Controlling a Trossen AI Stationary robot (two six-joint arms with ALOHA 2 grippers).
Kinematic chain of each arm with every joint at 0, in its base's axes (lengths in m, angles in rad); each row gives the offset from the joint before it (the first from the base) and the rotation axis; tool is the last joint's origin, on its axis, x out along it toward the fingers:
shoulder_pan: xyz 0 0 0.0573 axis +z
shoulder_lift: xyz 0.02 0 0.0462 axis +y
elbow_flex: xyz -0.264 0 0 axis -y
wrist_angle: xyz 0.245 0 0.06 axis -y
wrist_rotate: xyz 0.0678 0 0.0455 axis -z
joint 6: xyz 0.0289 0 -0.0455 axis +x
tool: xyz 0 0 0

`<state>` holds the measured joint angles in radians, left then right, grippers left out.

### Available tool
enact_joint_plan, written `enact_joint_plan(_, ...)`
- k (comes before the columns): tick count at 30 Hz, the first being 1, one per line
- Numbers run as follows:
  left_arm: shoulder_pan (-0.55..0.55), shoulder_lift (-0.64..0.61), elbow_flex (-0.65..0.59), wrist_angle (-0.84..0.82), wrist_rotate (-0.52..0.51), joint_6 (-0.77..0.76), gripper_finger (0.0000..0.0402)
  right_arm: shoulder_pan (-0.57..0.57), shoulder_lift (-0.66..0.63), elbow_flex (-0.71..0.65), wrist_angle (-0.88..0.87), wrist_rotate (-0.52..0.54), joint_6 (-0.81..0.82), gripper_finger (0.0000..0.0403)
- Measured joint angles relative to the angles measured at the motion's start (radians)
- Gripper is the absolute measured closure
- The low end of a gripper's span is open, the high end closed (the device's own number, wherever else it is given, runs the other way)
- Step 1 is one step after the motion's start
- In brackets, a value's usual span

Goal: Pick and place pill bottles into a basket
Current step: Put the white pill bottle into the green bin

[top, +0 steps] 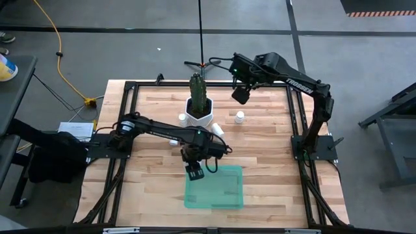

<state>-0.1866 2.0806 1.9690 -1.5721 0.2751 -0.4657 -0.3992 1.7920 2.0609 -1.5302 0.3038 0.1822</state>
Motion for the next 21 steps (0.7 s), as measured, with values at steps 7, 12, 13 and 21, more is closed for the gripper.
enact_joint_plan(7,-0.001,-0.012,0.0,0.001,-0.05,0.017,0.0193,0.014,0.0,0.0,-0.003,-0.079,0.001,0.01)
enact_joint_plan(12,0.003,-0.013,0.0,0.001,-0.053,0.025,0.0193,0.022,0.0,0.0,-0.003,-0.07,-0.003,0.01)
enact_joint_plan(13,0.003,-0.013,0.0,0.001,-0.042,0.028,0.0193,0.022,0.0,0.0,-0.003,-0.069,-0.001,0.01)
enact_joint_plan(21,-0.017,0.027,0.0,0.015,0.013,0.043,0.0193,0.022,0.0,0.0,-0.002,-0.068,-0.002,0.01)
